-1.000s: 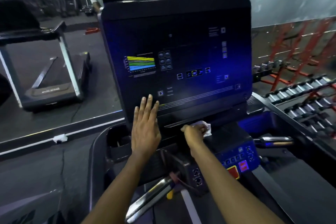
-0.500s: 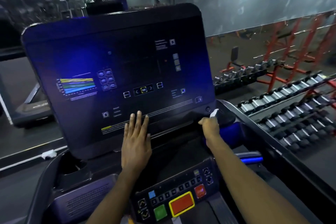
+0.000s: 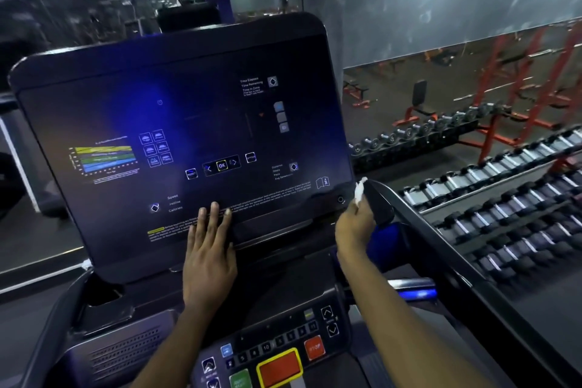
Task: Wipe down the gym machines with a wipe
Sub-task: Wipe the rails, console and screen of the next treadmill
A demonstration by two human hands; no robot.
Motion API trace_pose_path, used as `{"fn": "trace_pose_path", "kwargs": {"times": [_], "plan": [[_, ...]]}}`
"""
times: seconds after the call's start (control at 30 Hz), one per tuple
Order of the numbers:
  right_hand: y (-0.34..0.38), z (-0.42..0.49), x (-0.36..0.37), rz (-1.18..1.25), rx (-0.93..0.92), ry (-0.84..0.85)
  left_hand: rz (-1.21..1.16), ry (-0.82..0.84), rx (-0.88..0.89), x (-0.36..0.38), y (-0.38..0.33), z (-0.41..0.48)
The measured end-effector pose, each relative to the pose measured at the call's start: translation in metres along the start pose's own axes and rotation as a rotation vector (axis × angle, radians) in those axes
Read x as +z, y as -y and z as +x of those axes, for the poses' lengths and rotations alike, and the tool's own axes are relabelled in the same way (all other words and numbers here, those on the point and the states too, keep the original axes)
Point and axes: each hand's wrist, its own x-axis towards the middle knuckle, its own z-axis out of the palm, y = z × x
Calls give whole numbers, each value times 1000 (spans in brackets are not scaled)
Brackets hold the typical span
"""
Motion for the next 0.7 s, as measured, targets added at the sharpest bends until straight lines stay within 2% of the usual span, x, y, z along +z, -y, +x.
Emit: {"fn": "trace_pose_path", "kwargs": {"times": [0.17, 0.23, 0.37, 0.57, 0.7], "plan": [[-15, -57, 36, -222, -294, 300, 50, -5, 0, 2, -3, 0], [-7, -47, 45, -291, -316, 267, 67, 0, 20, -2, -1, 1], [25, -1, 51, -253, -181, 92, 68, 7, 85, -12, -2, 7], [-11, -63, 59, -310, -338, 207, 59, 38, 105, -18, -11, 45], [18, -16, 55, -271, -191, 103, 92, 60, 122, -16, -5, 46]]}}
